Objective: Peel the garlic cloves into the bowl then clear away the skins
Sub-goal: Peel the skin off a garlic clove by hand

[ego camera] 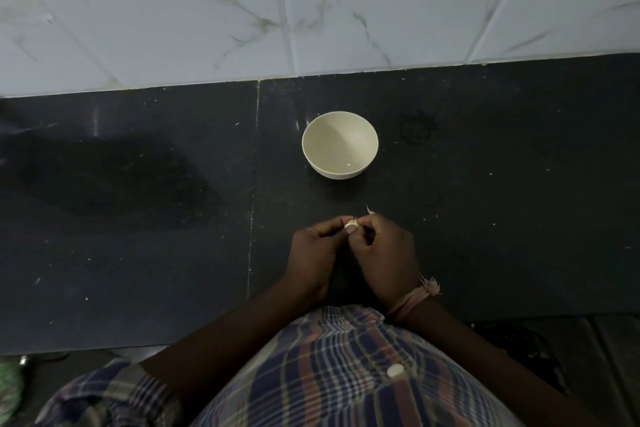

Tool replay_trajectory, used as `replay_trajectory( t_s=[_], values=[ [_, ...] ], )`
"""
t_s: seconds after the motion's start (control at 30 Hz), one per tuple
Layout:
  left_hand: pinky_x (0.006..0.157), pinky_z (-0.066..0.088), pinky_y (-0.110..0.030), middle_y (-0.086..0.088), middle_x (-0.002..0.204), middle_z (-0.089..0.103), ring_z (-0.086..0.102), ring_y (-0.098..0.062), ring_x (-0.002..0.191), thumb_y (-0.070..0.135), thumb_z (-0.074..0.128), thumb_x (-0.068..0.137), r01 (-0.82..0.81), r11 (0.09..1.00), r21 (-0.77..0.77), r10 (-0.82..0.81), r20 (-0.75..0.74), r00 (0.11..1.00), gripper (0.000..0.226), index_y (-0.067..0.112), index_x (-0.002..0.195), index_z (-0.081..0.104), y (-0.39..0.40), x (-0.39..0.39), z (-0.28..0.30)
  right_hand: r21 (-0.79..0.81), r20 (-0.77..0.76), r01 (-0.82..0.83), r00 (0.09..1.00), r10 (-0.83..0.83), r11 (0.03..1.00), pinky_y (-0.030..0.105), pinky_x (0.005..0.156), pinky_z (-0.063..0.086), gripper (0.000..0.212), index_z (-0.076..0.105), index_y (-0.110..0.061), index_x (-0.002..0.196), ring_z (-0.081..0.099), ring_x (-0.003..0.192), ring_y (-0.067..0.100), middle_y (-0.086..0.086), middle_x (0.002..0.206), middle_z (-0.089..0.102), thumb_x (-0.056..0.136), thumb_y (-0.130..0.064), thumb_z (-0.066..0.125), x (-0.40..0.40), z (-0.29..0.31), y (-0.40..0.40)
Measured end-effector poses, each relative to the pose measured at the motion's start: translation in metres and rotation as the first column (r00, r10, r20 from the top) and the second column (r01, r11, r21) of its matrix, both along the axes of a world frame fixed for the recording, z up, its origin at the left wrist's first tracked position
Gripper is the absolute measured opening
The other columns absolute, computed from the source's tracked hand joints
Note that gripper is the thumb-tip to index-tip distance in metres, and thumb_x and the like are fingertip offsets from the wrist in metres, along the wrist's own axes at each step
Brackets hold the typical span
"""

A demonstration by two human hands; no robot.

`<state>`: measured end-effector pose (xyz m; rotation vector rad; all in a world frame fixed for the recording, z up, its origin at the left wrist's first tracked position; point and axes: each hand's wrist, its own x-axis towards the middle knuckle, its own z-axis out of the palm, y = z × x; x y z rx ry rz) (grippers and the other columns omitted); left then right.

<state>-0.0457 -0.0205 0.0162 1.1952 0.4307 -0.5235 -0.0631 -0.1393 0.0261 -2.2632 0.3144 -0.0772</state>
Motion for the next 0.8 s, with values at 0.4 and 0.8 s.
replay_trajectory(
  t_s=[0.4, 0.8],
  values=[
    [0.104, 0.051, -0.055, -0.026, 0.110, 0.073, 0.068, -0.042, 0.112, 0.005, 0.062, 0.097, 0.024, 1.000, 0.007, -0.024, 0.019, 1.000, 0.020, -0.002, 0.113, 0.073, -0.005, -0.001, 0.000, -0.020, -0.031, -0.078, 0.997, 0.077, 0.997, 0.033, 0.084, 0.051, 0.014, 0.071, -0.012, 0.103, 0.064, 0.092, 0.016, 0.004, 0.098, 0.071, 0.096, -0.013, 0.060, -0.004, 0.006, -0.006],
    [0.089, 0.058, -0.037, -0.020, 0.108, 0.074, 0.071, -0.028, 0.096, 0.003, 0.061, 0.097, -0.017, 1.000, -0.009, 0.017, -0.008, 1.000, 0.026, 0.003, 0.122, 0.067, -0.006, -0.001, -0.001, 0.454, -0.133, 0.036, 0.991, 0.028, 0.890, 0.022, 0.076, 0.058, 0.009, 0.071, -0.017, 0.103, 0.072, 0.082, 0.005, -0.002, 0.089, 0.076, 0.094, -0.019, 0.070, -0.007, 0.006, -0.021]
  ],
)
